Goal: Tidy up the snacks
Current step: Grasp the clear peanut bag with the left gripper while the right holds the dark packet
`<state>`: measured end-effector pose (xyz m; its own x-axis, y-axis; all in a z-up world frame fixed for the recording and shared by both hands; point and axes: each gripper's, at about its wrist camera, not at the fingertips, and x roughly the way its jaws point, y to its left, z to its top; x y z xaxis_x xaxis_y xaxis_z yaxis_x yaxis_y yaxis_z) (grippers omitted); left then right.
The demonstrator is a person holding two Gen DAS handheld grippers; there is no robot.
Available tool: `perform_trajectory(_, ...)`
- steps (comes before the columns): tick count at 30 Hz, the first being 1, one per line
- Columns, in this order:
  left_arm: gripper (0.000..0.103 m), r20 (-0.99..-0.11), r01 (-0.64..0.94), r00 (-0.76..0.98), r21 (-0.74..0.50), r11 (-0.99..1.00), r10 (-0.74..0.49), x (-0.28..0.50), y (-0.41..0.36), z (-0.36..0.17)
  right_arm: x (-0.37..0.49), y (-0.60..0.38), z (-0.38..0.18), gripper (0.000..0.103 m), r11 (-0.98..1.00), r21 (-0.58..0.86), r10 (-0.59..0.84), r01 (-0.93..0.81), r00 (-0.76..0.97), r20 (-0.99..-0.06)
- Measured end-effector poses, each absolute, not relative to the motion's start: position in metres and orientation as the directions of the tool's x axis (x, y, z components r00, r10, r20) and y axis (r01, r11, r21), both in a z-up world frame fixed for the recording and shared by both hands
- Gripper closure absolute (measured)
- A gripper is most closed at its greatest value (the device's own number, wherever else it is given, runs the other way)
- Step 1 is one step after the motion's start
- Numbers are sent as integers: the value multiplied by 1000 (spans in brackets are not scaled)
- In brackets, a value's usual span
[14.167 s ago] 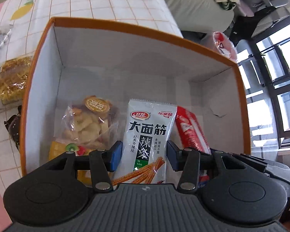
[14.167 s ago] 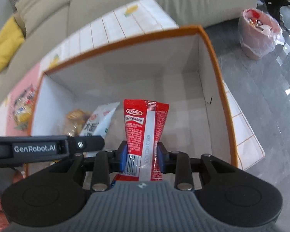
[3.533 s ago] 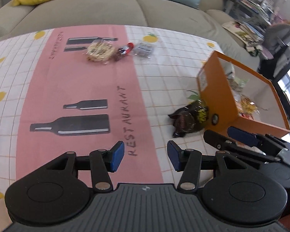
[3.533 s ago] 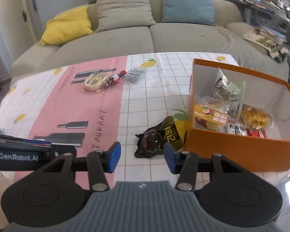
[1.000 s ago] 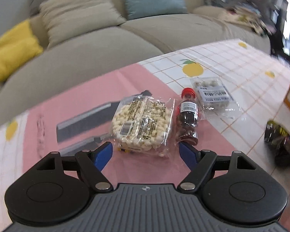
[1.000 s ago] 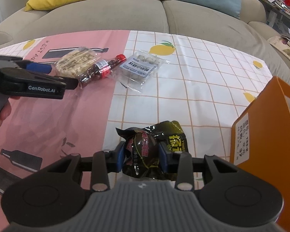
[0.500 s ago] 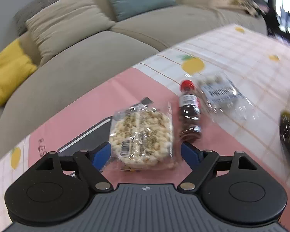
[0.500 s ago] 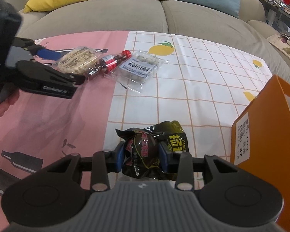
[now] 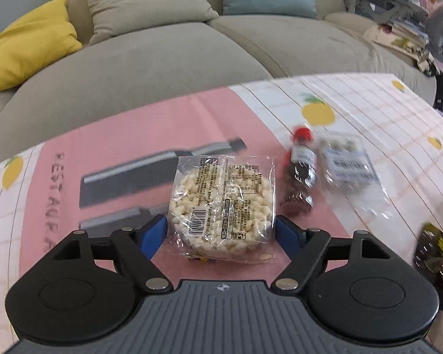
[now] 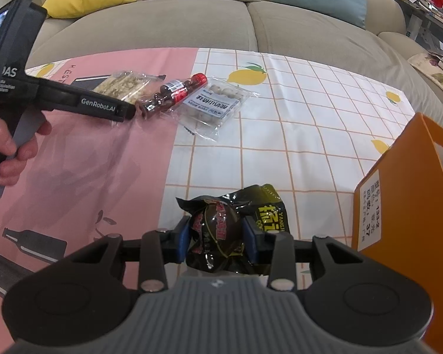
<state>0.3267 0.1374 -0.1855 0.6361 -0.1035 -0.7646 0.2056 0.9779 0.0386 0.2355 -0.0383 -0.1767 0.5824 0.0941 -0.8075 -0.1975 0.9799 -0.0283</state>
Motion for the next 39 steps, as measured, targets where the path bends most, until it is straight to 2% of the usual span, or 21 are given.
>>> perform_trajectory(12,14,-909,65,417,29,997,0,221,103,-174,188,-43,-174,67,968,-41,109,-248,560,-821)
perform_trajectory(17,9,-908,34,419,14,999,-2,193,101,-171,161,-45,-175,65,958,-34,138,-286,559,-817)
perform_trajectory(19,8,-895,-7,446,15,1000,16,186,103,-166,156,-46,-174,55,953,-27,162,-303,578,-800)
perform_trajectory(20,8,-887,-25,462,17,1000,27,184,104,-164,155,-47,-172,38,952,-24,170,-306,590,-789)
perform_trajectory(21,7,-879,-40,476,20,999,37,183,105,-163,154,-48,-170,26,952,-26,171,-303,604,-779)
perform_trajectory(26,7,-856,-61,515,-4,998,28,186,106,-158,156,-52,-168,26,944,-46,193,-326,663,-723)
perform_trajectory(32,4,-837,-56,545,25,998,51,183,105,-164,160,-58,-173,34,947,6,222,-322,638,-738)
perform_trajectory(36,3,-859,-66,510,18,998,49,184,107,-174,156,-57,-177,34,945,-3,214,-327,625,-751)
perform_trajectory(39,1,-843,-57,536,30,998,56,181,105,-178,153,-54,-176,34,944,-35,191,-329,628,-754)
